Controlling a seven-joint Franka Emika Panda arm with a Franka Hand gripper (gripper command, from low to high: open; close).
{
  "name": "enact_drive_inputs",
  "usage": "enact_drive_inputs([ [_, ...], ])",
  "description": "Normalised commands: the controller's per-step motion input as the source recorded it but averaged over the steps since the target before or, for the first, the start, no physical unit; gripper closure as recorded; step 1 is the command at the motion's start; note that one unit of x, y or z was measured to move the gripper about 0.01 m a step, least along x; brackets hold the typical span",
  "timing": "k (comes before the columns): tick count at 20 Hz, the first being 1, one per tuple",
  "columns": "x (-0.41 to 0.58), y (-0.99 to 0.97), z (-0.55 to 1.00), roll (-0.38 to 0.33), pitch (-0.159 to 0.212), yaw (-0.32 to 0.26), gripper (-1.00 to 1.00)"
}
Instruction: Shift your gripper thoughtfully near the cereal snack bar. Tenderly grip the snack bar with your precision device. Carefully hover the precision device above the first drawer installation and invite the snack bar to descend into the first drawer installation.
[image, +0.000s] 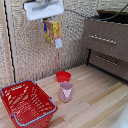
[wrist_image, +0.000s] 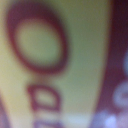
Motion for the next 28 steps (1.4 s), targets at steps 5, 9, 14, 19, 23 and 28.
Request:
enact_drive_inputs([
  [5,-0.293,-0.45,0.95,-0.002,0.021,-0.087,1.00],
  [9,-0.276,-0.70,0.83,0.055,0.102,-0.088,1.00],
  [14,-0.152,-0.91,0.85,0.068,0.089,-0.057,1.00],
  [19,-0.061,-1.00,0.80,0.073,0.030,-0.002,1.00],
  [23,-0.004,-1.00,0.66,0.055,0.001,0.000,1.00],
  [28,0.000,-1.00,0.43,0.032,0.006,0.000,1.00],
])
